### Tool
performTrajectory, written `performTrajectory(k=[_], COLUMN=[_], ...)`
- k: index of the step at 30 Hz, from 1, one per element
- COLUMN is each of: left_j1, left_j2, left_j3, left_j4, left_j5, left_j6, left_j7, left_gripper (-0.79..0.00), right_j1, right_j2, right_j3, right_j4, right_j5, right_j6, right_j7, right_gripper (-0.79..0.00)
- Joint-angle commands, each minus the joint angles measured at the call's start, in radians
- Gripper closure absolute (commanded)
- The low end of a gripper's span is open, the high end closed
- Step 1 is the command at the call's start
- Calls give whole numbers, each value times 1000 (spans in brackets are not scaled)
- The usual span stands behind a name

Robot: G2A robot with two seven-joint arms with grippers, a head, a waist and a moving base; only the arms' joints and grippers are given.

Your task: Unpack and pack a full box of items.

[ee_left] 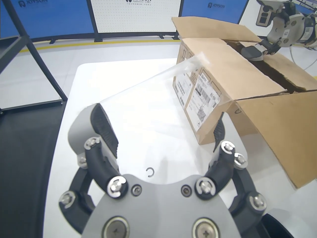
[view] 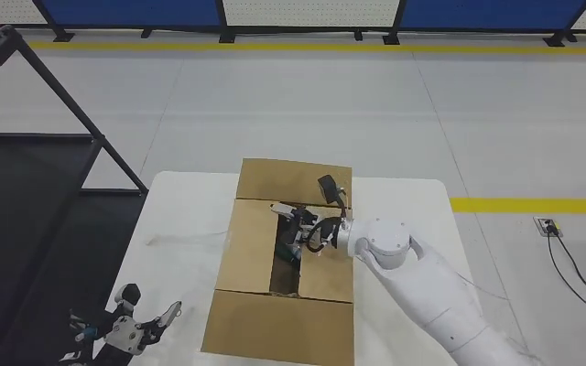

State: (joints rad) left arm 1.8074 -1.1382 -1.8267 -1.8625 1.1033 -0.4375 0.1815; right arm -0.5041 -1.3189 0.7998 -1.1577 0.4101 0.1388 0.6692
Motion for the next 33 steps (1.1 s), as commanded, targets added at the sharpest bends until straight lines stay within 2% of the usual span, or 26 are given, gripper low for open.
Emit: performTrajectory(k=[1,7,18,26,33], left_j1=[1,-1,-8,-2,10], left_j2=[0,-1,-3,-3,-4], left_j3=[0,3,4,-5,-21], left_j4=[5,12,31,31,29], left_j5=[-3,-1,-9,-9,-19], left_j6=[-3,-11,-28,-42,-47], left_j7=[1,3,10,31,55], left_gripper=[-785,-785,-785,-785,-785], right_j1=[11,48,80,105,169], right_j2=[-9,-41,-80,-122,-189], right_j3=[-16,-47,-7,-27,-112], right_j4=[12,71,130,101,143], right_j5=[-5,41,213,284,300], right_j6=[10,-6,-87,-105,-106], right_j7=[-3,46,102,46,-22], right_gripper=[-785,-785,-785,-785,-785])
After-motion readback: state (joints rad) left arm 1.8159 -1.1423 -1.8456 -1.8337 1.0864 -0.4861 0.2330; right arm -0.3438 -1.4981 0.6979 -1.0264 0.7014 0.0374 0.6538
